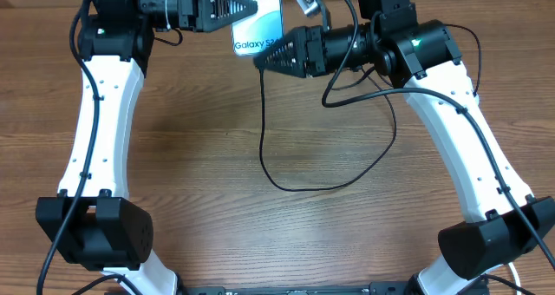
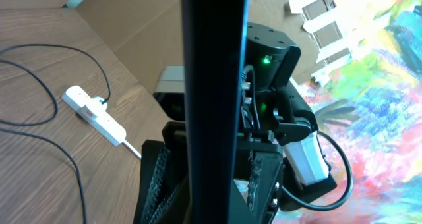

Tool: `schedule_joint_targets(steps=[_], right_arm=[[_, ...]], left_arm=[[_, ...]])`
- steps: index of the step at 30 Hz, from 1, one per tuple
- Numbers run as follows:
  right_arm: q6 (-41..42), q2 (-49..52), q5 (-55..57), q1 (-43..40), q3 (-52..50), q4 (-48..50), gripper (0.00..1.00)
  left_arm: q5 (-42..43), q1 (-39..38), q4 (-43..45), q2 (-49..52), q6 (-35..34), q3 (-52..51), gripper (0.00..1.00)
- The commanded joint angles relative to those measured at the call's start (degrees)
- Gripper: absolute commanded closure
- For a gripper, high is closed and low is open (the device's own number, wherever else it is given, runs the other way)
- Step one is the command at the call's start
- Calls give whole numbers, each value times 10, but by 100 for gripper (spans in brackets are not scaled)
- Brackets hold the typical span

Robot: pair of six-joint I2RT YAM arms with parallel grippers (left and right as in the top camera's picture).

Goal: Plug charger to phone and switch on socket
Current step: 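Lower the plugged phone toward the table with both grippers, then release the phone and move the right gripper to the power strip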

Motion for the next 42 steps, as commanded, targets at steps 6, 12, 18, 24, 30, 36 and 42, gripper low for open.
schedule_joint_targets(steps=[6,12,18,24,30,36,42], right_arm=[[-17,-3,69,-2,11,-110,22],[31,-3,290,-2,11,-211,6],[30,-3,311,-2,11,-227,0],[30,-3,346,-1,10,-266,0],[31,-3,346,0,10,-266,0],[37,-3,344,0,10,-250,0],[37,-3,344,0,10,-250,0]], left_arm=[[-100,-1,-207,65,175,3,96],[-295,-19,-429,132,326,3,96],[-330,-65,-508,210,380,3,96],[-306,-80,-519,287,413,3,96],[-356,-80,-501,302,427,3,96],[-449,-82,-494,305,351,1,96],[-446,-85,-466,305,351,-24,91]])
